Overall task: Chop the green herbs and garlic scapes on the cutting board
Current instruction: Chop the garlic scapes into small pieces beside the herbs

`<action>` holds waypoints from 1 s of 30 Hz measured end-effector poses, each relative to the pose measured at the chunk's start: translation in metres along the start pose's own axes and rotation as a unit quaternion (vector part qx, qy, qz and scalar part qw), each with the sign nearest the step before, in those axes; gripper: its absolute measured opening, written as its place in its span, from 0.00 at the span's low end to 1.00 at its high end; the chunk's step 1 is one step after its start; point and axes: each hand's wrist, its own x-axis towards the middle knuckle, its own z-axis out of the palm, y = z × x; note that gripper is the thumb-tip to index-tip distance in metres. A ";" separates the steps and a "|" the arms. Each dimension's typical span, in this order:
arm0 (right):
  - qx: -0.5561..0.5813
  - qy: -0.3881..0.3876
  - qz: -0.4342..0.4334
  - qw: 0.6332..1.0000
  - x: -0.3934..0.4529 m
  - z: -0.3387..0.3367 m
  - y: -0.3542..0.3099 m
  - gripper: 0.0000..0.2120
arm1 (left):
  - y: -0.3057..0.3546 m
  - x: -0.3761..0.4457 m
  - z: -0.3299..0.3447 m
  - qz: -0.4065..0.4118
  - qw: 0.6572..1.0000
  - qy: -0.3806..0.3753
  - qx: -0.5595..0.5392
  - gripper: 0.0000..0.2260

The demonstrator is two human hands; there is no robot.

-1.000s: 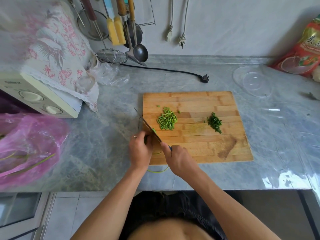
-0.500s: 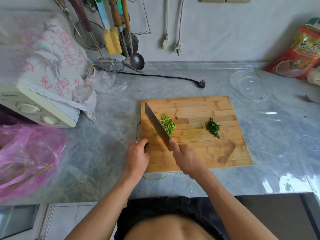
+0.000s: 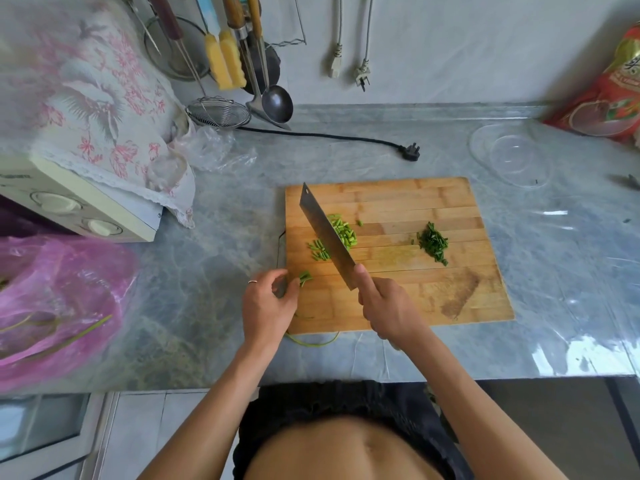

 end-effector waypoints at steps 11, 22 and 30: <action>-0.016 0.002 -0.008 1.000 -0.011 0.005 0.003 0.41 | -0.005 -0.022 0.000 0.078 0.992 -0.031 0.096 0.07; -0.016 0.000 -0.012 1.000 -0.022 0.006 0.004 0.41 | -0.009 -0.013 -0.007 0.016 1.000 -0.008 -0.002 0.07; -0.011 -0.001 -0.014 1.000 -0.017 0.004 0.003 0.35 | 0.002 0.003 -0.003 0.106 0.992 -0.033 0.061 0.06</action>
